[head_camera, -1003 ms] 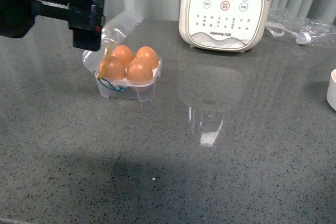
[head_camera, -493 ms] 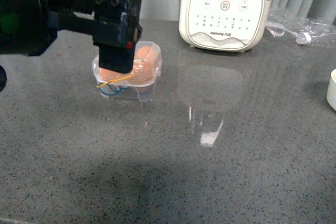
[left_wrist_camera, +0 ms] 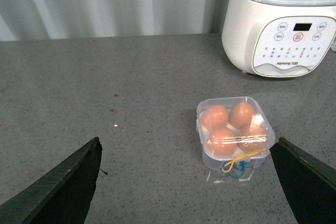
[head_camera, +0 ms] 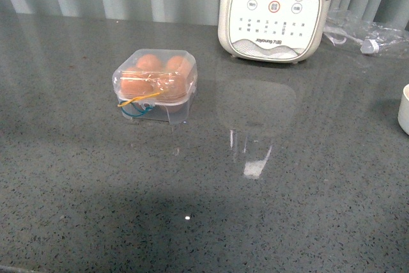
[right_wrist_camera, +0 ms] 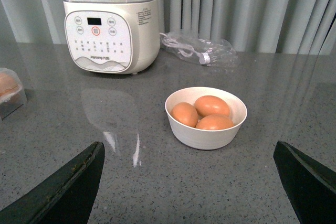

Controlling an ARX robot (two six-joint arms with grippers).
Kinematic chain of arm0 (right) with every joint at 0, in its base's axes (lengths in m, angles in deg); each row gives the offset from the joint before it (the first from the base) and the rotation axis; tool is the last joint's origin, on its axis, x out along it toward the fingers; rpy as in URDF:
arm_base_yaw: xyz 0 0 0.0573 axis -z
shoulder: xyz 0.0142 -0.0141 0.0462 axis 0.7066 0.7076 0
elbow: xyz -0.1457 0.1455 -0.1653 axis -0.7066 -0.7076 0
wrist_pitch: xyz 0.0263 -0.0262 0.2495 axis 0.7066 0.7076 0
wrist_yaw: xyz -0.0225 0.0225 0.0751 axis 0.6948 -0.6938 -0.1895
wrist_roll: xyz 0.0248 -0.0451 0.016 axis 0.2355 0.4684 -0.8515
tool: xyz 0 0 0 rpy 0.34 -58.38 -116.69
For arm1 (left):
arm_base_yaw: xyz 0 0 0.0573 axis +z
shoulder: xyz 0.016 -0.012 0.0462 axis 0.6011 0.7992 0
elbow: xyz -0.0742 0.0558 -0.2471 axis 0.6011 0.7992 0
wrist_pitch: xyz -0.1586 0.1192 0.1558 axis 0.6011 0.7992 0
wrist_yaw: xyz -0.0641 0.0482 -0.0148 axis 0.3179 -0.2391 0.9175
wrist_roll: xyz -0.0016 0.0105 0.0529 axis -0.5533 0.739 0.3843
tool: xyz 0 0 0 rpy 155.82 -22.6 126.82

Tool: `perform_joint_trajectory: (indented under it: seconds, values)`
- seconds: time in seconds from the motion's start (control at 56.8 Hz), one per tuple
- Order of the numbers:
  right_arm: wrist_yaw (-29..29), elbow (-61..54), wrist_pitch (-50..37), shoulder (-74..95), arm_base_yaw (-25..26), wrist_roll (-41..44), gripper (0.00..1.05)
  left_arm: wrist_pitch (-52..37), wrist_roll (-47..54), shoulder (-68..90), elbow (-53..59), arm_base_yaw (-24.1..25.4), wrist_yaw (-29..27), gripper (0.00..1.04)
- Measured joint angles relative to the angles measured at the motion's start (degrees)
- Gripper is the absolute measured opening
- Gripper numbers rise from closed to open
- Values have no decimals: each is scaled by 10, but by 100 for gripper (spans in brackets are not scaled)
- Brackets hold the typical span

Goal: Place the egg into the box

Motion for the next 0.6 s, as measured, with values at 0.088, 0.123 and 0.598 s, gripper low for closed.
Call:
perform_joint_trajectory:
  seconds: [0.088, 0.123, 0.598]
  values:
    - [0, 0, 0, 0, 0, 0, 97, 39, 1, -56, 11, 26, 26, 98]
    - [0, 0, 0, 0, 0, 0, 97, 53, 0, -74, 15, 37, 38, 98]
    - [0, 0, 0, 0, 0, 0, 97, 20, -33, -252, 173, 50, -51, 56]
